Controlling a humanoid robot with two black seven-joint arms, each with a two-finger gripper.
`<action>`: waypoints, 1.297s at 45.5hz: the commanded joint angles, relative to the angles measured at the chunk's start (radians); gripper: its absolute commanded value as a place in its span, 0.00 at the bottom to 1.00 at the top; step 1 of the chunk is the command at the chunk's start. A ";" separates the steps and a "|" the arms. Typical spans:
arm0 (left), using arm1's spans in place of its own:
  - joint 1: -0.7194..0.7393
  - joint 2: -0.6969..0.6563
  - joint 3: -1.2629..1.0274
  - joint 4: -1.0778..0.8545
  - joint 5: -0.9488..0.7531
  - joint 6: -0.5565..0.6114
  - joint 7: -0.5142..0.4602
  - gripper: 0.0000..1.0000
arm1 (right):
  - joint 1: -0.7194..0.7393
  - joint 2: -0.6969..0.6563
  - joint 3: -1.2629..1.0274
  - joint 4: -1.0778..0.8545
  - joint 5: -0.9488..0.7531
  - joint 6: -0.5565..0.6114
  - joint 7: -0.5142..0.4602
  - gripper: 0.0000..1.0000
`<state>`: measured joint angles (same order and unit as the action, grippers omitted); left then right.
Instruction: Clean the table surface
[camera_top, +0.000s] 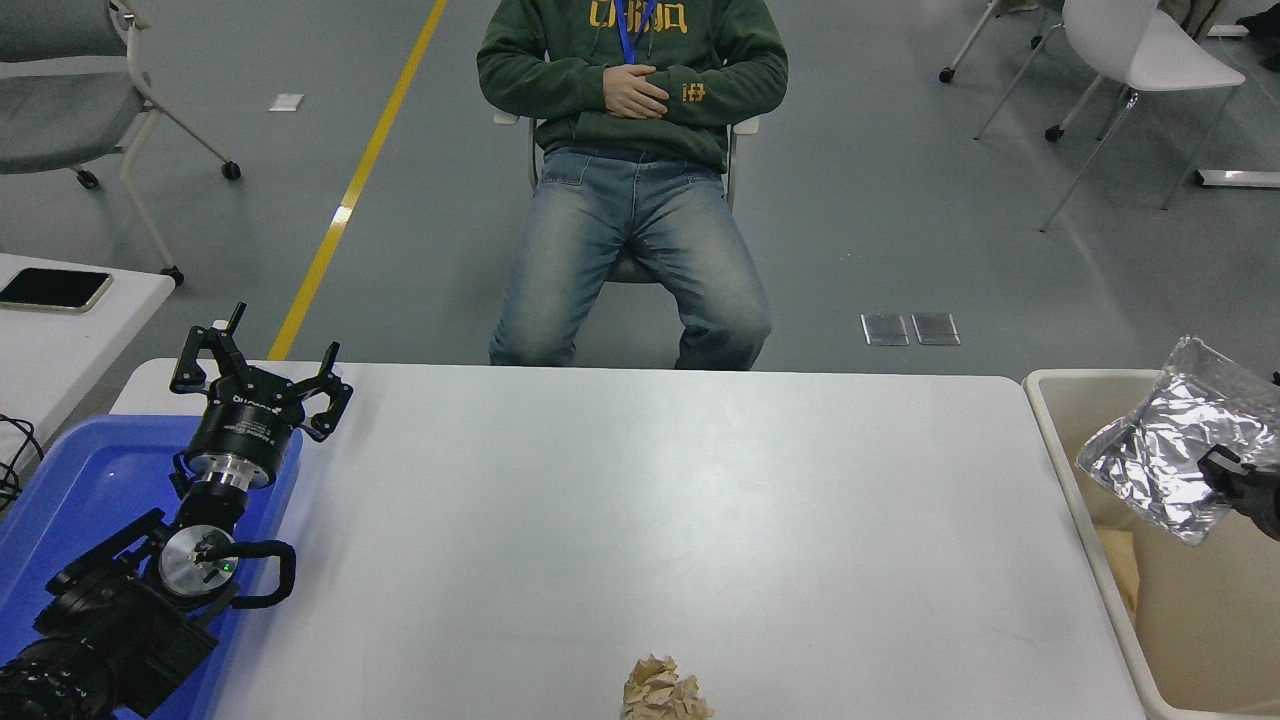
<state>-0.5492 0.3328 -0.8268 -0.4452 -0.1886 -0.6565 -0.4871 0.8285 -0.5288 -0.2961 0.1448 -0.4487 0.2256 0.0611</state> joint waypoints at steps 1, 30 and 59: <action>0.000 0.000 0.000 0.000 0.000 0.000 0.001 1.00 | -0.022 0.033 0.000 -0.004 0.004 -0.081 -0.001 0.00; 0.000 0.000 0.000 0.000 0.000 0.000 0.001 1.00 | -0.077 0.075 0.000 -0.022 0.151 -0.201 -0.004 0.33; 0.000 0.000 0.000 0.000 0.000 0.000 0.001 1.00 | -0.060 0.069 0.003 -0.068 0.173 -0.226 -0.003 1.00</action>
<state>-0.5492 0.3329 -0.8268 -0.4449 -0.1889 -0.6565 -0.4867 0.7612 -0.4571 -0.2942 0.0839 -0.2805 0.0047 0.0581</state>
